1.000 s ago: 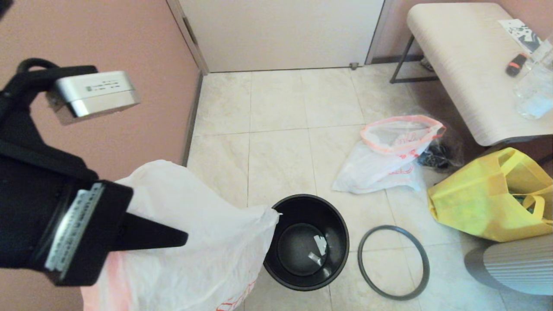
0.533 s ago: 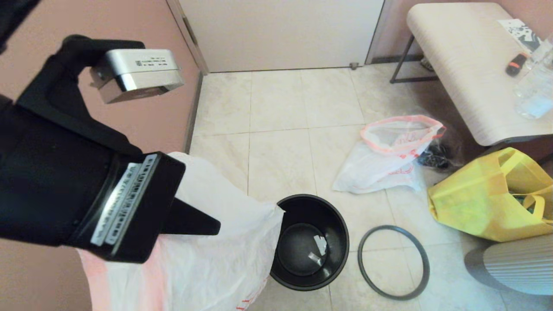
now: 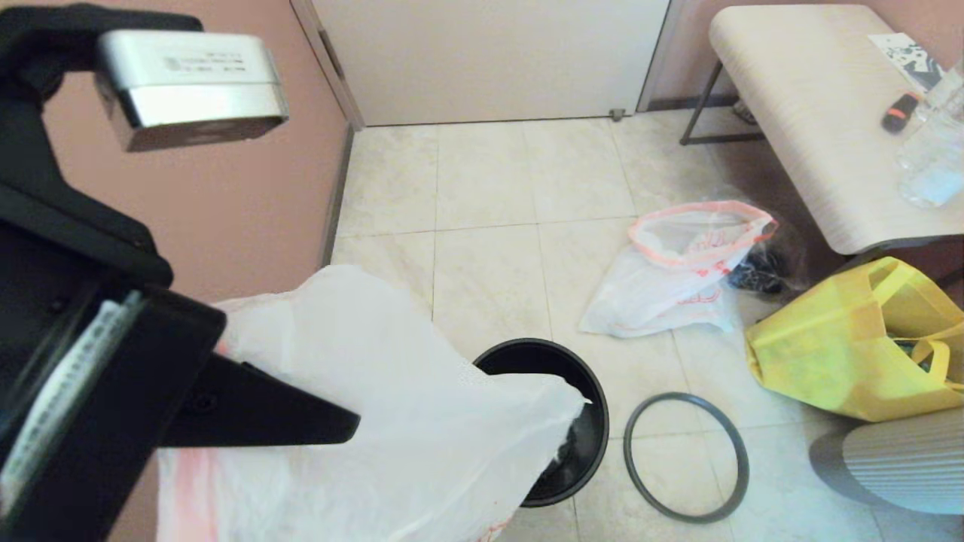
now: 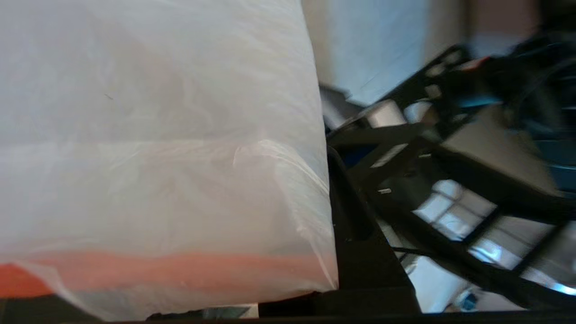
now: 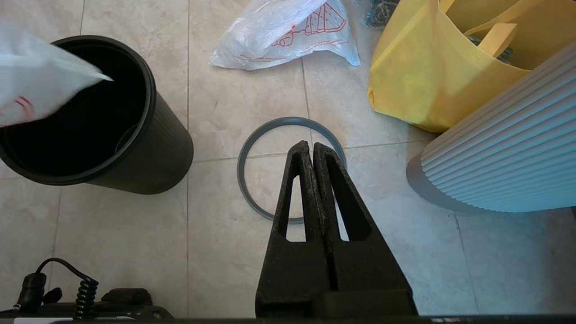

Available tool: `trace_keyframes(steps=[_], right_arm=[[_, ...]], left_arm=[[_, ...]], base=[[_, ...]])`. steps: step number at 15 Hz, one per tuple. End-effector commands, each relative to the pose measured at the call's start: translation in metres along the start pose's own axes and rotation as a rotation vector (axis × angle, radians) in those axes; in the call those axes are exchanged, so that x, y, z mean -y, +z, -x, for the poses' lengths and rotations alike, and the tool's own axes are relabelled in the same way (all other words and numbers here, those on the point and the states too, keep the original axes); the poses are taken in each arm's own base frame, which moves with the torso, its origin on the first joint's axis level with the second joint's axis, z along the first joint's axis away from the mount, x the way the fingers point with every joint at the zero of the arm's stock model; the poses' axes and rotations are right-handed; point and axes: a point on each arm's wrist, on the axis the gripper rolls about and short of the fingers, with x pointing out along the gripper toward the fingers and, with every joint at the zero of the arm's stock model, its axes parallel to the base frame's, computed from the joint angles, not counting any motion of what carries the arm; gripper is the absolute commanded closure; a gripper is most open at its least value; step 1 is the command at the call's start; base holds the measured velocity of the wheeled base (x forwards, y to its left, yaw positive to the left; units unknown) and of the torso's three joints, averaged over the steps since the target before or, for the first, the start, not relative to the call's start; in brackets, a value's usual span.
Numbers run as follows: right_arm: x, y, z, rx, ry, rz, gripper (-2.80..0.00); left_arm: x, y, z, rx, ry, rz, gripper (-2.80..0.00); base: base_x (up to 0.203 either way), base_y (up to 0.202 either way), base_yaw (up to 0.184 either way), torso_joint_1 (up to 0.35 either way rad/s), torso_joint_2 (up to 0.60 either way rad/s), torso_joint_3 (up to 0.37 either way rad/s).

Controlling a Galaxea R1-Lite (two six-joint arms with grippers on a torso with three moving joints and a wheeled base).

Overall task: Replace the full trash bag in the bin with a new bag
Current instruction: Put the new garbage bag on the trash can

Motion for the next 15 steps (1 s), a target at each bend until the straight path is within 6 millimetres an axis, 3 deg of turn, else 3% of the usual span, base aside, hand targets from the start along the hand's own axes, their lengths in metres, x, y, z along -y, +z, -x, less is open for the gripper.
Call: trace_keyframes(steps=[1,3,7,15], right_arm=[[0.0,0.0,0.0,-0.001,0.0,0.0,0.0],[0.0,0.0,0.0,-0.001,0.0,0.0,0.0],[0.0,0.0,0.0,-0.001,0.0,0.0,0.0],[0.0,0.0,0.0,-0.001,0.0,0.0,0.0]], left_arm=[[-0.001,-0.003,0.009,0.014,-0.042,-0.001,0.0],[0.0,-0.007,0.019,0.021,-0.102,-0.015,0.0],[-0.003,-0.004,0.018,0.005,-0.161,0.021,0.0],[-0.019,0.005,0.002,-0.064,-0.077,0.19,0.0]], base=[[0.0,0.0,0.0,0.0,0.0,0.0],[0.0,0.0,0.0,0.0,0.0,0.0],[0.0,0.0,0.0,0.0,0.0,0.0],[0.0,0.0,0.0,0.0,0.0,0.0]])
